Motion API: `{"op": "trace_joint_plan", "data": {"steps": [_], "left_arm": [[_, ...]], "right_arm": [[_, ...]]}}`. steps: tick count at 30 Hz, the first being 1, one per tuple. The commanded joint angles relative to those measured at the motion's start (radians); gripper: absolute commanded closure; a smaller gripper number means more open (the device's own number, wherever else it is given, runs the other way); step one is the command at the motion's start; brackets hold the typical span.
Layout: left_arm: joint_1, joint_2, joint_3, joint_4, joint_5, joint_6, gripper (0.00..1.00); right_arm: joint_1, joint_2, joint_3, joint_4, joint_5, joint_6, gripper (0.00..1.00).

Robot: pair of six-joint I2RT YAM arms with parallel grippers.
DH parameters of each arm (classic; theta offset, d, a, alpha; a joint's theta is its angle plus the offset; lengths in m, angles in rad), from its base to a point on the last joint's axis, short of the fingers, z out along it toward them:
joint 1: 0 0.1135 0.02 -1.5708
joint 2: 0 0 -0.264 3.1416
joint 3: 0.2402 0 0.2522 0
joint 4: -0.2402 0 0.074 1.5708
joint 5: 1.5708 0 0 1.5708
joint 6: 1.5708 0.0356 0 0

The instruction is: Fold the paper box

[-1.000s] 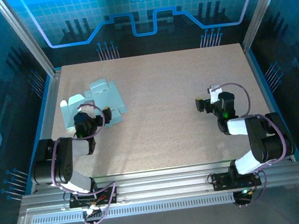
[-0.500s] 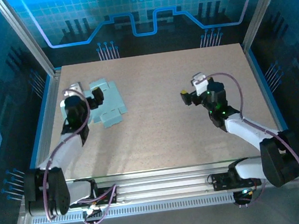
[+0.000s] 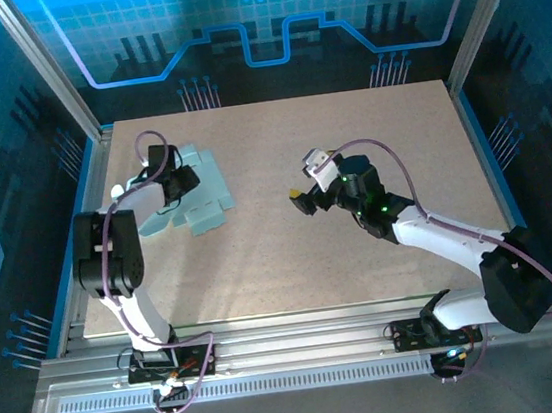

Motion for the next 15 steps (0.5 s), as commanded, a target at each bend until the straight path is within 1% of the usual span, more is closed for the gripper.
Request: {"op": "trace_joint_plan", "data": {"steps": [1, 5, 7, 10, 15], "left_arm": [[0.002, 0.047, 0.037, -0.087, 0.079, -0.083, 0.37], [-0.007, 0.102, 0.04, -0.083, 0.149, -0.131, 0.4], [-0.021, 0.119, 0.036, -0.065, 0.186, -0.141, 0.39], [-0.053, 0.143, 0.029, -0.044, 0.233, -0.162, 0.39], [-0.133, 0.173, 0.013, -0.011, 0.298, -0.204, 0.4]], "right_arm": [[0.008, 0.01, 0.026, -0.023, -0.02, 0.012, 0.0], [0.003, 0.013, 0.025, -0.03, -0.008, 0.025, 0.0], [-0.001, 0.013, 0.022, -0.03, -0.011, 0.04, 0.0], [-0.012, 0.014, 0.014, -0.024, -0.014, 0.067, 0.0], [-0.034, 0.012, 0.003, -0.023, -0.021, 0.11, 0.0]]}}
